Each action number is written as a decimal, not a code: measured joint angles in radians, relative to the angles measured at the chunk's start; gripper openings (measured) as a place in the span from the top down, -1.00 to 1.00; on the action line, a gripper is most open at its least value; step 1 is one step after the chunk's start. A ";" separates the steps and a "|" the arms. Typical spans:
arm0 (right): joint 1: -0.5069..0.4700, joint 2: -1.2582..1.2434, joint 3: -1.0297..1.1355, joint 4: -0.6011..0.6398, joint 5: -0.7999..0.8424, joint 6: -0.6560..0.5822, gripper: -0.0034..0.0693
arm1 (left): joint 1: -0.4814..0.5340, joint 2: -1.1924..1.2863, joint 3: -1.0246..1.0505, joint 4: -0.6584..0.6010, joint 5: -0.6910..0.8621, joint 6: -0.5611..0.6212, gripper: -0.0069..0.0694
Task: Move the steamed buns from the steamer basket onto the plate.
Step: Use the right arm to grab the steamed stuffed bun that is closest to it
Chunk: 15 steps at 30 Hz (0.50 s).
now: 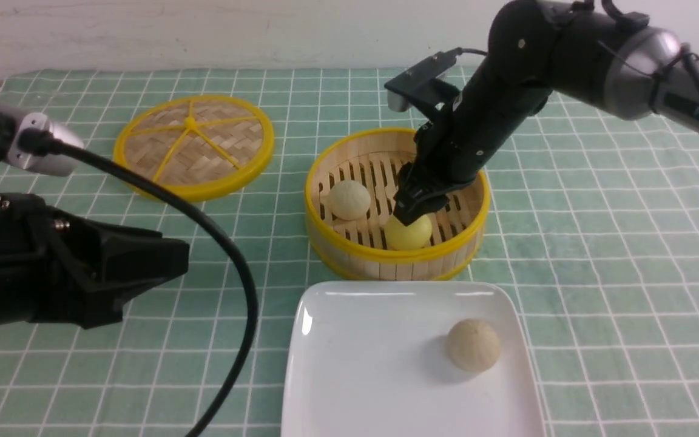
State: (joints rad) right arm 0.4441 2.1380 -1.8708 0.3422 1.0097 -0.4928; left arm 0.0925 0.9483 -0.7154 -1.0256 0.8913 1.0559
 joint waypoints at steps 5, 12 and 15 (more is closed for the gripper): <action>0.000 0.030 -0.002 -0.010 -0.003 0.000 -0.03 | 0.000 0.000 0.000 0.001 0.000 0.000 0.05; 0.000 0.033 -0.003 -0.010 -0.010 0.000 0.01 | 0.000 0.000 0.000 0.001 0.000 0.000 0.05; 0.000 0.048 -0.003 -0.010 -0.019 0.000 0.11 | 0.000 0.000 0.000 0.001 0.000 0.000 0.05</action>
State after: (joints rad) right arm 0.4441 2.1860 -1.8739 0.3324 0.9904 -0.4928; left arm 0.0925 0.9483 -0.7154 -1.0246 0.8913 1.0559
